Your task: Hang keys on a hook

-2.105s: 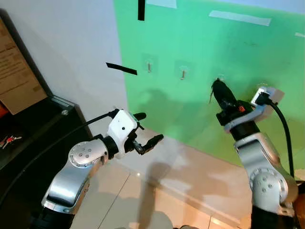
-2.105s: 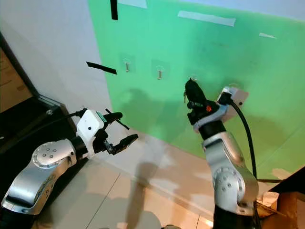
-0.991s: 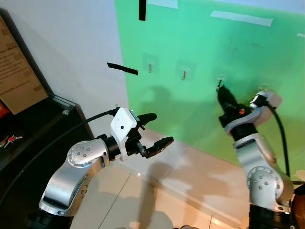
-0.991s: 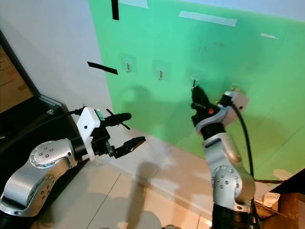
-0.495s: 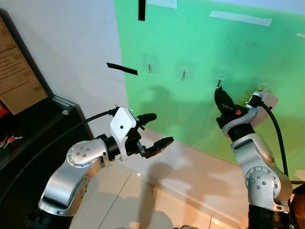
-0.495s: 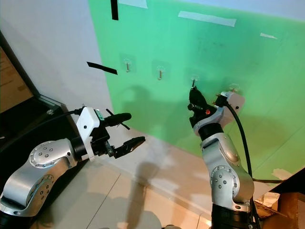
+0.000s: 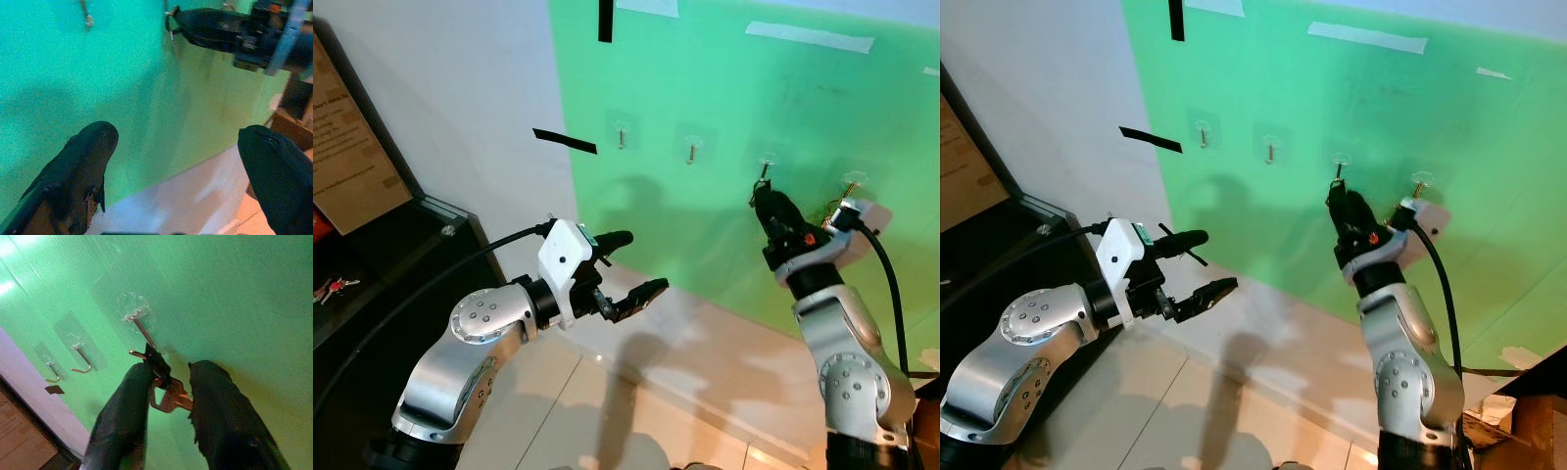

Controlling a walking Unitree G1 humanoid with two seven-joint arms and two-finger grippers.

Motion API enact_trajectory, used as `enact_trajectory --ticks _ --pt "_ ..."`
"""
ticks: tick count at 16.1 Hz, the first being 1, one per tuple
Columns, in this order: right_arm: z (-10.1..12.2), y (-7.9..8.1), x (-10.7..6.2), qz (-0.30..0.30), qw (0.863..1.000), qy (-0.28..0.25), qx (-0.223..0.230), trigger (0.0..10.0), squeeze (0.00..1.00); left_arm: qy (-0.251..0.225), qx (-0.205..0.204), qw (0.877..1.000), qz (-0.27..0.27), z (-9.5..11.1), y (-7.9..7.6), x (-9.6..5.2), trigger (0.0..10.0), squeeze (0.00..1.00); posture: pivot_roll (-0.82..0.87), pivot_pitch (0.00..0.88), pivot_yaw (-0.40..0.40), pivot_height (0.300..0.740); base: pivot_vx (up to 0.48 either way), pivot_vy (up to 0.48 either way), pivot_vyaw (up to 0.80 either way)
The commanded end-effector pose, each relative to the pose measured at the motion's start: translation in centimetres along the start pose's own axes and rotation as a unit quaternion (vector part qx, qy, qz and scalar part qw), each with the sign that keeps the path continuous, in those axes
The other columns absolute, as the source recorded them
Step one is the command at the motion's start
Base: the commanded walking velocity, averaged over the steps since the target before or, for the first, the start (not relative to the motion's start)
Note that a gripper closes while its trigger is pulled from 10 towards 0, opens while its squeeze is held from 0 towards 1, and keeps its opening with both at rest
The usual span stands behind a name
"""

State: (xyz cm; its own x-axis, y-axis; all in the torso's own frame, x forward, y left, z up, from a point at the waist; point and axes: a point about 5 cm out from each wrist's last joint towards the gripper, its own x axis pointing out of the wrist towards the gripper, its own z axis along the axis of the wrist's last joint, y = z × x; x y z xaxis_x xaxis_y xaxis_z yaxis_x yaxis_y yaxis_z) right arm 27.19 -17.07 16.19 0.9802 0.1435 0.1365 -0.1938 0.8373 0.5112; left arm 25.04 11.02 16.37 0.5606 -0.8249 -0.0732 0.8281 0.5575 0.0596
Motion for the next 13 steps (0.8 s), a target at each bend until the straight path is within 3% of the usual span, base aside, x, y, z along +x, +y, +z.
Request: enact_trajectory --ticks 1,2,4,5,7,10,13 --pt "0.5 0.0 -0.2 0.005 1.000 -0.013 -0.008 10.0 1.00 0.000 0.007 1.000 0.021 0.1 0.4 -0.2 10.0 0.00 -0.04 0.000 0.043 0.740 0.000 0.000 0.00" --pt "0.2 0.1 -0.7 0.021 1.000 0.009 -0.016 10.0 1.00 0.016 0.018 0.996 0.092 -0.5 1.7 -0.6 10.0 0.00 -0.04 0.000 0.043 0.740 0.000 0.000 0.00" --pt "-0.2 0.6 -1.4 0.062 0.997 0.028 -0.044 10.0 1.00 0.026 0.019 0.989 0.143 -0.9 2.5 -1.2 10.0 0.00 -0.04 0.000 0.043 0.740 0.000 0.000 0.00" --pt "-1.1 0.6 -2.1 0.073 0.991 0.057 -0.099 10.0 1.00 0.032 0.017 0.984 0.176 -1.3 2.8 -2.0 10.0 0.00 -0.04 0.000 0.040 0.740 0.000 0.000 0.00" --pt "-2.0 0.1 -2.6 0.059 0.986 0.075 -0.139 10.0 1.00 0.097 0.043 0.963 0.247 -3.0 3.9 -3.3 10.0 0.00 -0.04 0.000 0.037 0.740 0.000 0.000 0.69" --pt "-2.9 0.0 -2.6 0.027 0.985 0.086 -0.146 10.0 1.00 0.078 0.038 0.952 0.292 -3.2 4.1 -3.6 10.0 0.00 -0.04 0.000 0.034 0.740 0.000 0.000 0.80" --pt "-3.8 -1.5 -2.7 -0.047 0.980 0.115 -0.153 10.0 1.00 0.066 0.046 0.951 0.299 -2.9 3.7 -3.2 10.0 0.00 -0.04 0.000 0.028 0.740 0.000 0.000 0.79"
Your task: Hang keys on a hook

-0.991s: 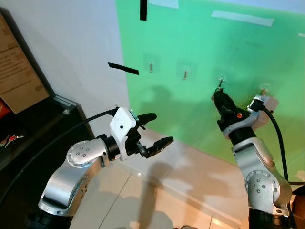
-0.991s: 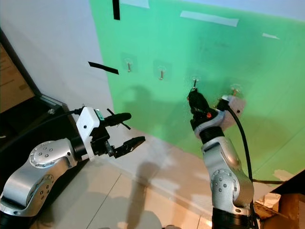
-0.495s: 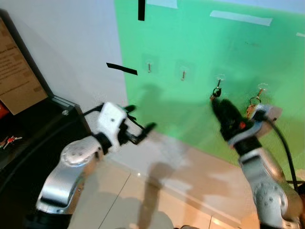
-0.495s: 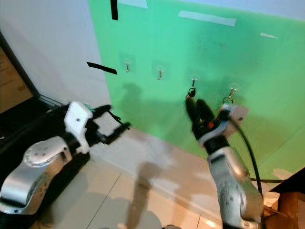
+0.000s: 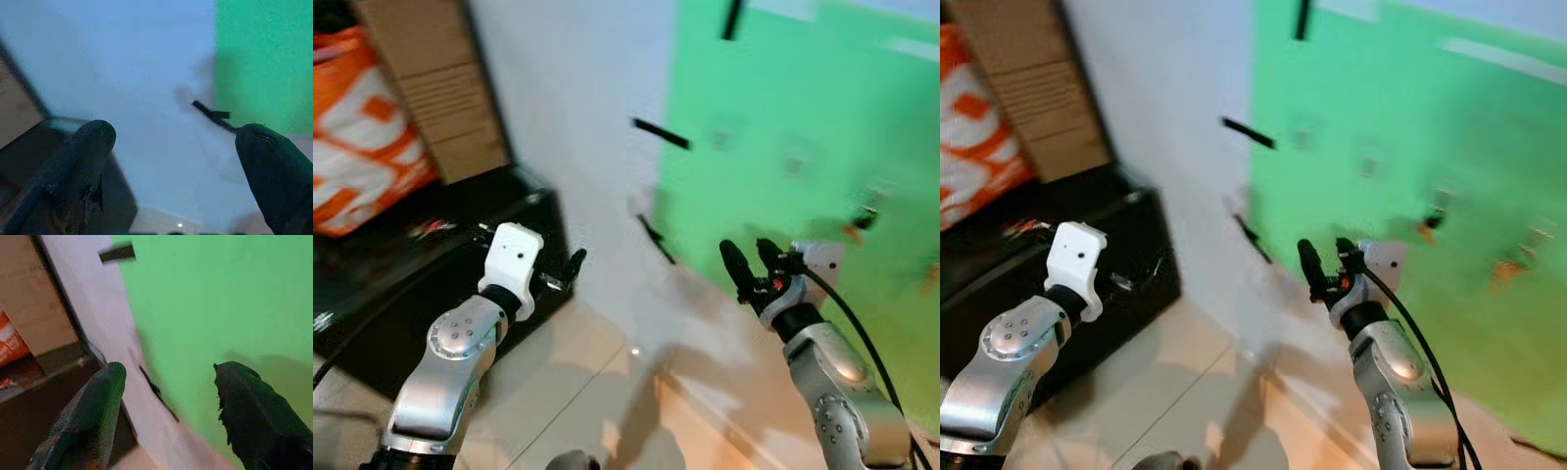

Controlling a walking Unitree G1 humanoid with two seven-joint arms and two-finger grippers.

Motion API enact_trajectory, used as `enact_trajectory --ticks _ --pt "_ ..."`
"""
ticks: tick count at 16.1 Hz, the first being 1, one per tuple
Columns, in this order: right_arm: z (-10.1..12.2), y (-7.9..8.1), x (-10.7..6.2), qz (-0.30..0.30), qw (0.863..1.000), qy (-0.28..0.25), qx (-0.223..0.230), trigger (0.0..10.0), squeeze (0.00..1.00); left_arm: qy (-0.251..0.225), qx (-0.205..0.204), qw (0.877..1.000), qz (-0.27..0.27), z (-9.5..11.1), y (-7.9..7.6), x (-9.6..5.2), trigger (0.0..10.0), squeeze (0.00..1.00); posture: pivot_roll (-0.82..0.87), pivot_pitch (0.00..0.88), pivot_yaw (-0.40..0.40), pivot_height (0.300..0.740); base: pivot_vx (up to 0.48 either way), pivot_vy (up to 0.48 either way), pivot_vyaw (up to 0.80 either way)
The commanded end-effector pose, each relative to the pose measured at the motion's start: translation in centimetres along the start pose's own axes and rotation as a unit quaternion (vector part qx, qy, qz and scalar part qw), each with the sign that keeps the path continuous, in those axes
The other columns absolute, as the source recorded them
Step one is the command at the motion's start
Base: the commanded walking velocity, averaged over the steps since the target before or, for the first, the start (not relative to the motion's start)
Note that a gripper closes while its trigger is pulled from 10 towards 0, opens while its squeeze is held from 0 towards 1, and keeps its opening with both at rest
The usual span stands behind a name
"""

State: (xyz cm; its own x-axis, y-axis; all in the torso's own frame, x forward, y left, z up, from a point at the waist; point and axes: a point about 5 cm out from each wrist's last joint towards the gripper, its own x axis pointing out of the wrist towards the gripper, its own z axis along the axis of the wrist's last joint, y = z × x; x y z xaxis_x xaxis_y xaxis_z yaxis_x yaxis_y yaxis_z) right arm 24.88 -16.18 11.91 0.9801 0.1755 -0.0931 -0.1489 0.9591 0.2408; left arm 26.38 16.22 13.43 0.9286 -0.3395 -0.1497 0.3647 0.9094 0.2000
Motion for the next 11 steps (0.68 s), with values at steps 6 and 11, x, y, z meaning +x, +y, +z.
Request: enact_trajectory --ticks 6,11 --pt "-0.41 -0.05 0.33 -0.024 1.000 0.009 0.009 10.0 1.00 -0.012 0.018 0.999 0.026 0.58 0.45 0.38 10.0 0.00 -0.04 0.000 0.042 0.740 0.081 0.000 0.80" --pt "-0.35 0.15 0.46 -0.022 1.000 0.010 0.009 10.0 1.00 -0.010 0.014 0.999 0.028 0.52 0.40 0.44 10.0 0.00 -0.04 0.000 0.039 0.740 0.283 0.000 0.79"
